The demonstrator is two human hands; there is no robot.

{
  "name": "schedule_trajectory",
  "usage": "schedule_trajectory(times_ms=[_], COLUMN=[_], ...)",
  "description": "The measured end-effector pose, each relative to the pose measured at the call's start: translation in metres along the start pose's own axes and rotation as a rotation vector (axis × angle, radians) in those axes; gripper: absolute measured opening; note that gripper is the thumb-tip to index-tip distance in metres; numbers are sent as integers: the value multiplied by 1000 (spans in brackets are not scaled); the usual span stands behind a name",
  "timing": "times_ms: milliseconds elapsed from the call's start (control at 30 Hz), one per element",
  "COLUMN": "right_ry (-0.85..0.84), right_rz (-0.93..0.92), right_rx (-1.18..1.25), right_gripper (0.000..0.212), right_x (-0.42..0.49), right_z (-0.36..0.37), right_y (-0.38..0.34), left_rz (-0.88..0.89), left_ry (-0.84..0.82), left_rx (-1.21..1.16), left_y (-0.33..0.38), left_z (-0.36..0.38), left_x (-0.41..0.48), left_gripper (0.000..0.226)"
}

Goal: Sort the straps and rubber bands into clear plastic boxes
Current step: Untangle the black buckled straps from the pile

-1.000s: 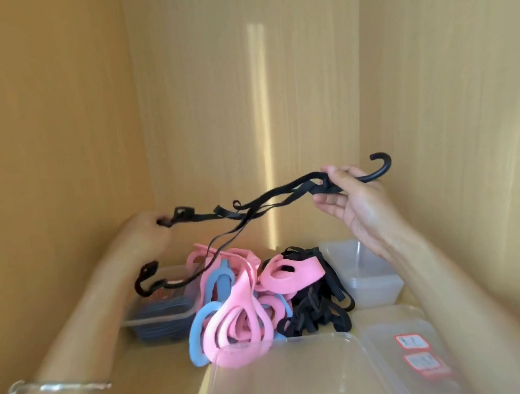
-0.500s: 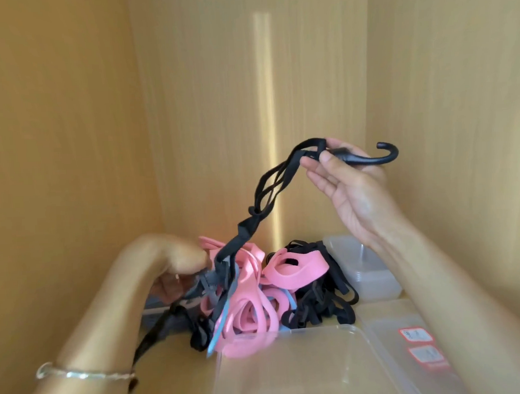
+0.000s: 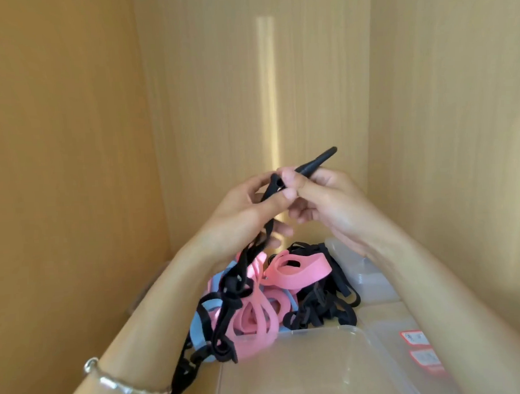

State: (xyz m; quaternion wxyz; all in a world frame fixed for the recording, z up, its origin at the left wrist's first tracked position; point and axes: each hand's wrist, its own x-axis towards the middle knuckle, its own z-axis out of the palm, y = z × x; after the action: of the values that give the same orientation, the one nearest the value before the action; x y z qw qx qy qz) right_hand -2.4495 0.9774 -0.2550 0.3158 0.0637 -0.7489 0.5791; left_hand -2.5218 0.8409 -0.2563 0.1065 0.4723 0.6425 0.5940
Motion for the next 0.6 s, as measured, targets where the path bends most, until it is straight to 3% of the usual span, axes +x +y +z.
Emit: schedule_trajectory(times_ms=[100, 233, 333, 467, 533, 600], right_ry=[90, 158, 213, 431, 391, 182], right_rz=[-33, 3, 36, -119, -269, -281], right_rx=[-53, -59, -202, -451, -568, -739], right_gripper=[23, 37, 41, 36, 21, 29], right_x=[2, 4, 4, 4, 3, 3], right_z=[-4, -3, -7, -20, -22, -23], right_y=[1, 2, 1, 7, 9, 14], left_rz=[-52, -33, -18, -17, 1, 19], left_ry=[-41, 17, 80, 132, 145, 143], left_rx=[35, 138, 264, 313, 315, 310], left_y=[-2, -7, -12, -18, -20, -21], left_z=[-4, -4, -6, -10, -9, -8], left_x=[-2, 0, 3, 4, 5, 6], left_gripper=[20, 29, 35, 31, 32, 29])
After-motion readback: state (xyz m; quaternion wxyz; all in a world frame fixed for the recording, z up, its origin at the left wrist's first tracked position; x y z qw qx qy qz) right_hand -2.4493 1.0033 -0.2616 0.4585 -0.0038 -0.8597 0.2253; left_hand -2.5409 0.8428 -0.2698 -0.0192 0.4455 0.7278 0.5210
